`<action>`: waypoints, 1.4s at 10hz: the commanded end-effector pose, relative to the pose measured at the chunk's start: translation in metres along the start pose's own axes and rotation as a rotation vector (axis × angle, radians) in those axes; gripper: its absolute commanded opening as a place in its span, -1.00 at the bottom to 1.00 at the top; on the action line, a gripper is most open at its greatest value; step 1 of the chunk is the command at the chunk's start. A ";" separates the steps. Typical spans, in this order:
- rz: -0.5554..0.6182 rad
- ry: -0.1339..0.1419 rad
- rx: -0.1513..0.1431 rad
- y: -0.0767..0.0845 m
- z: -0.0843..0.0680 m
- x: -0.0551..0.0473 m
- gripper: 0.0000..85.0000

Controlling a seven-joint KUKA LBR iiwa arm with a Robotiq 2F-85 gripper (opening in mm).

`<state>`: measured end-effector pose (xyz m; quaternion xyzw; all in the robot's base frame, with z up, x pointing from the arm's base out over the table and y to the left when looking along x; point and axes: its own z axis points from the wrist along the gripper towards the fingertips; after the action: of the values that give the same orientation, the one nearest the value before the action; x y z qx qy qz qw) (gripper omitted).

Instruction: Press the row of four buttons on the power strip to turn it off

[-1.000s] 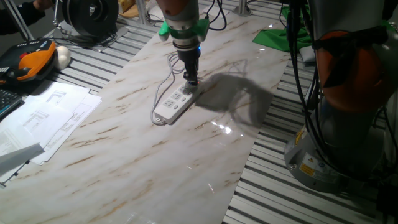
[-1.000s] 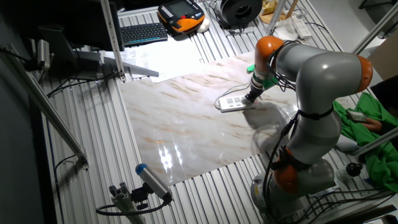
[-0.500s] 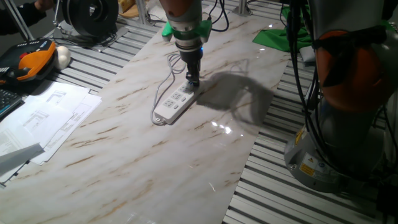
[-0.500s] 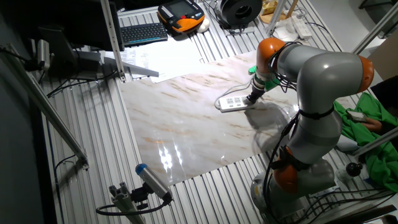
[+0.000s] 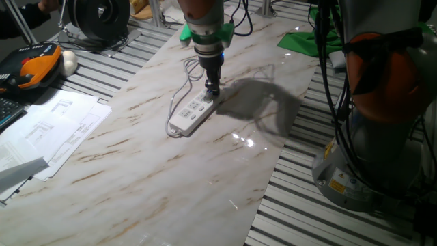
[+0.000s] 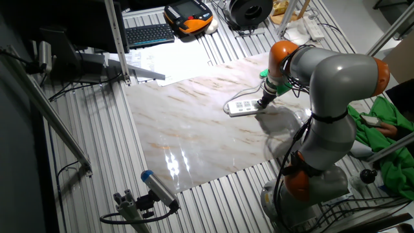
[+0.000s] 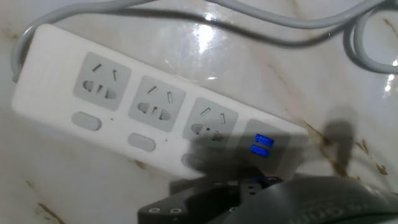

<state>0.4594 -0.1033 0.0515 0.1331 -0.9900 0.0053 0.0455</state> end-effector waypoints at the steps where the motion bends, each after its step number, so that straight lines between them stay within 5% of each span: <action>1: 0.004 0.007 -0.001 0.005 -0.011 -0.005 -1.00; 4: 0.025 0.051 0.001 0.028 -0.057 -0.017 -1.00; 7: 0.086 0.077 0.044 0.076 -0.092 -0.029 -1.00; 11: 0.145 0.064 0.045 0.121 -0.106 -0.029 -1.00; 14: 0.184 0.054 0.034 0.141 -0.098 -0.023 -1.00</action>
<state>0.4520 0.0333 0.1464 0.0411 -0.9964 0.0296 0.0683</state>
